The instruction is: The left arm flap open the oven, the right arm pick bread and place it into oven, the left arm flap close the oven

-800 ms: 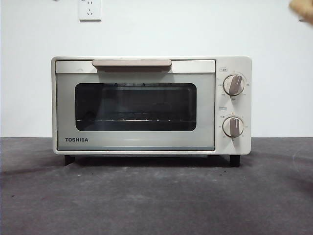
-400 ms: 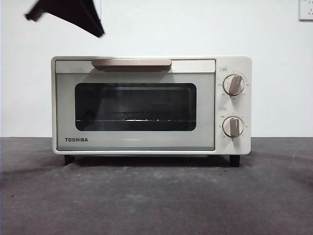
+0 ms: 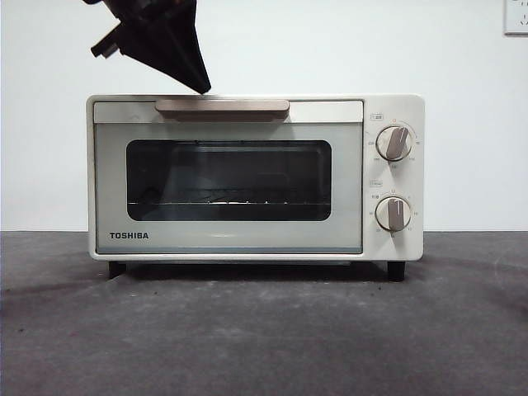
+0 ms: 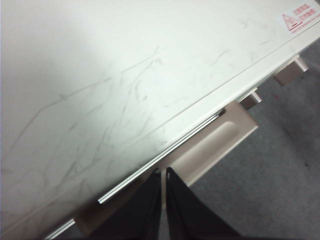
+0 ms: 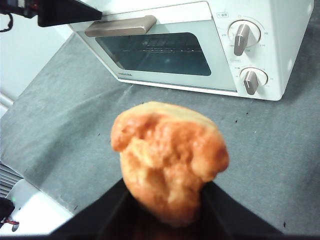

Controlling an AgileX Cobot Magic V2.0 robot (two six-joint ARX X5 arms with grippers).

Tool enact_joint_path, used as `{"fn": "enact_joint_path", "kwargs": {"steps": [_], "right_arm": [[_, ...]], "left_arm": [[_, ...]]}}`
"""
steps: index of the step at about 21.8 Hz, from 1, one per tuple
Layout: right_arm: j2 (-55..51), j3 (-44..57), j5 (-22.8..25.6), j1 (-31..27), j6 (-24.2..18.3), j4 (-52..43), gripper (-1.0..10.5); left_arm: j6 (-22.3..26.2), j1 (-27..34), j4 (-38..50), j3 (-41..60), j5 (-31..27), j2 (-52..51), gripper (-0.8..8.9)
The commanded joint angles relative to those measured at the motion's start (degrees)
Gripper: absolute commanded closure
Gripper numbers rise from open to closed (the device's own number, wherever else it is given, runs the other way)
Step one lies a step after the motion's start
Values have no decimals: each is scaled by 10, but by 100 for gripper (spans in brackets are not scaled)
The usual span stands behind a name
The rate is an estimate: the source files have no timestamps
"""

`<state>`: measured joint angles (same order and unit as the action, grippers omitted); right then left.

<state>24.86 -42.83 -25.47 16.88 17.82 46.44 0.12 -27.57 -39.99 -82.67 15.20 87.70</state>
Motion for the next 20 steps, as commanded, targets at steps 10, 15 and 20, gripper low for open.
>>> {"fn": "enact_joint_path", "kwargs": {"steps": [10,15,20], "right_arm": [[1,-8,1,3,-7,-5,807],[1,-8,1,3,-7,-5,807],[1,-8,1,3,-7,-3,807]], "left_arm": [[10,-10,-8,-15,-4,34,798],[24,-13,-45,-15,-5,34,798],[35,-21,-83,-15,-45,34,798]]}}
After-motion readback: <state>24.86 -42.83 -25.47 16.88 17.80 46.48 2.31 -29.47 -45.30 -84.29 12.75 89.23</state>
